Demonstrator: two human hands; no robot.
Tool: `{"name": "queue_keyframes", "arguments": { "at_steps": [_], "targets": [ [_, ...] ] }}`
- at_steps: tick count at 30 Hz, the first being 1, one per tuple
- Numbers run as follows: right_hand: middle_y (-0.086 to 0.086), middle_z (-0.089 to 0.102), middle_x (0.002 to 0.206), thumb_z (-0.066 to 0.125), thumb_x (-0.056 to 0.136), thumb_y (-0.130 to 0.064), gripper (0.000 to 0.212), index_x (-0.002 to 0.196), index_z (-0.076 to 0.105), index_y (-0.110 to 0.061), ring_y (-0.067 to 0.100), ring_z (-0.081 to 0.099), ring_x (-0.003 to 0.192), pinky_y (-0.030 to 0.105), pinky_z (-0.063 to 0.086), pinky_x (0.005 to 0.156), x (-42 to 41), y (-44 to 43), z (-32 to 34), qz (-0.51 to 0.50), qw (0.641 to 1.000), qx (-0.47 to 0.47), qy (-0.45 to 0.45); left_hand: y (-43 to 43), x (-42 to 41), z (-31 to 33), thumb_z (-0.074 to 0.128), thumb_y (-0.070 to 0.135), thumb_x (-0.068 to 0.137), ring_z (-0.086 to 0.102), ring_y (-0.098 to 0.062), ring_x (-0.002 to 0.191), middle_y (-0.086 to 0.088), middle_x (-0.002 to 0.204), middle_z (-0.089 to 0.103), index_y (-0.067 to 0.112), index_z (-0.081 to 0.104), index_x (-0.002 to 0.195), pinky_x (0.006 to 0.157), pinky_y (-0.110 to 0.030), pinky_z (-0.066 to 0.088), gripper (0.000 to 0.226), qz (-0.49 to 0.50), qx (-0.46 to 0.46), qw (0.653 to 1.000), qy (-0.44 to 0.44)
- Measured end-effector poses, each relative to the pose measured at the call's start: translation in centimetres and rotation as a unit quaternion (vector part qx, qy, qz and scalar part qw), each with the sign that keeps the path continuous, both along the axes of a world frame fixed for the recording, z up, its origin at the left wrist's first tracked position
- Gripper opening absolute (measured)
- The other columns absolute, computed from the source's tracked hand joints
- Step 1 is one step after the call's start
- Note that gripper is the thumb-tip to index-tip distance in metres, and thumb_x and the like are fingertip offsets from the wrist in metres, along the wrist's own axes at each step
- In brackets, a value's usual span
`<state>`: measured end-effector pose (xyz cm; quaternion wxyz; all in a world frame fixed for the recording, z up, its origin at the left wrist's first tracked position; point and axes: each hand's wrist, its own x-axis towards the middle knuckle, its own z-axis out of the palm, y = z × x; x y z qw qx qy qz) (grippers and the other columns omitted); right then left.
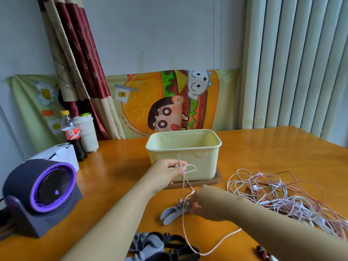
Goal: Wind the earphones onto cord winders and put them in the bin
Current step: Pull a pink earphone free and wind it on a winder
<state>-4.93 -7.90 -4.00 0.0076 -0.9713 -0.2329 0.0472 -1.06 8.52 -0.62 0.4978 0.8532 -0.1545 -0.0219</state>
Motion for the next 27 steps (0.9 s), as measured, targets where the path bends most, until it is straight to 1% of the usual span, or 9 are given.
{"name": "queue_keyframes", "arguments": {
  "at_steps": [3, 5, 7, 13, 16, 19, 21, 24, 27],
  "targets": [
    [0.006, 0.065, 0.092, 0.046, 0.098, -0.036, 0.032, 0.102, 0.065, -0.011, 0.022, 0.06, 0.077, 0.03, 0.051, 0.067, 0.3, -0.4, -0.5, -0.057, 0.995, 0.03, -0.073, 0.0, -0.1, -0.3, 0.059, 0.028, 0.096, 0.045, -0.005, 0.06, 0.013, 0.074, 0.054, 0.031, 0.067, 0.117, 0.058, -0.013, 0.042, 0.023, 0.0, -0.008, 1.0, -0.001],
    [0.003, 0.066, 0.097, 0.047, 0.096, -0.033, 0.025, 0.1, 0.063, -0.015, 0.021, 0.062, 0.082, 0.031, 0.053, 0.07, 0.0, 0.1, -0.5, -0.033, 0.985, 0.105, -0.133, -0.3, -0.2, -0.4, 0.058, 0.027, 0.097, 0.046, -0.004, 0.061, 0.015, 0.071, 0.051, 0.03, 0.067, 0.116, 0.057, -0.012, 0.041, 0.021, 0.002, -0.018, 1.0, 0.0],
    [-0.002, 0.062, 0.105, 0.05, 0.095, -0.036, 0.024, 0.107, 0.063, -0.02, 0.017, 0.059, 0.087, 0.027, 0.05, 0.072, -0.5, 1.2, -0.4, -0.002, 0.977, 0.169, -0.128, -0.6, -0.3, -0.4, 0.058, 0.026, 0.097, 0.047, -0.004, 0.063, 0.015, 0.07, 0.049, 0.031, 0.067, 0.114, 0.055, -0.01, 0.039, 0.02, 0.002, -0.03, 1.0, 0.0],
    [0.003, 0.059, 0.098, 0.049, 0.091, -0.053, 0.045, 0.094, 0.072, -0.014, 0.019, 0.056, 0.084, 0.026, 0.044, 0.063, 0.3, 1.1, -0.8, -0.098, 0.984, 0.102, -0.106, -0.7, -0.6, 0.0, 0.058, 0.025, 0.097, 0.046, -0.004, 0.063, 0.016, 0.068, 0.046, 0.03, 0.066, 0.115, 0.056, -0.01, 0.039, 0.02, 0.004, -0.038, 0.999, -0.013],
    [0.003, 0.065, 0.09, 0.053, 0.086, -0.061, 0.052, 0.091, 0.072, -0.012, 0.014, 0.053, 0.07, 0.018, 0.036, 0.051, 0.8, 0.7, -1.0, -0.139, 0.98, 0.126, -0.072, -0.4, -0.4, -0.2, 0.058, 0.026, 0.097, 0.045, -0.004, 0.063, 0.015, 0.069, 0.047, 0.03, 0.066, 0.115, 0.058, -0.013, 0.04, 0.02, 0.012, -0.039, 0.999, -0.017],
    [0.005, 0.062, 0.076, 0.06, 0.085, -0.053, 0.047, 0.091, 0.072, -0.008, 0.013, 0.046, 0.06, 0.02, 0.035, 0.05, 1.2, 0.8, -1.1, -0.139, 0.975, 0.17, -0.018, -0.3, -0.3, -0.3, 0.059, 0.026, 0.097, 0.044, -0.005, 0.061, 0.015, 0.068, 0.048, 0.031, 0.067, 0.114, 0.059, -0.016, 0.042, 0.02, 0.013, -0.052, 0.998, -0.017],
    [0.008, 0.062, 0.08, 0.062, 0.087, -0.044, 0.041, 0.096, 0.072, -0.005, 0.013, 0.047, 0.064, 0.02, 0.035, 0.053, 1.4, 1.0, -1.0, -0.113, 0.975, 0.186, 0.036, -0.5, -0.2, -0.3, 0.06, 0.026, 0.096, 0.043, -0.005, 0.057, 0.017, 0.062, 0.049, 0.031, 0.068, 0.112, 0.057, -0.015, 0.042, 0.019, 0.015, -0.06, 0.998, -0.015],
    [0.007, 0.068, 0.103, 0.065, 0.088, -0.032, 0.03, 0.108, 0.07, -0.01, 0.013, 0.055, 0.08, 0.015, 0.041, 0.062, 1.2, 1.6, -1.0, -0.065, 0.967, 0.22, 0.111, -0.8, 0.0, -0.2, 0.061, 0.026, 0.095, 0.041, -0.005, 0.054, 0.017, 0.055, 0.048, 0.032, 0.07, 0.11, 0.058, -0.017, 0.042, 0.018, 0.008, -0.07, 0.997, -0.012],
    [-0.004, 0.066, 0.094, 0.063, 0.088, -0.027, 0.022, 0.105, 0.072, -0.015, 0.007, 0.055, 0.078, 0.016, 0.043, 0.068, 0.9, 2.2, -1.1, -0.04, 0.952, 0.266, 0.149, -0.9, -0.2, -0.2, 0.061, 0.026, 0.095, 0.041, -0.005, 0.054, 0.015, 0.057, 0.049, 0.036, 0.069, 0.104, 0.058, -0.017, 0.042, 0.015, -0.001, -0.077, 0.997, -0.007]
  ]
}}
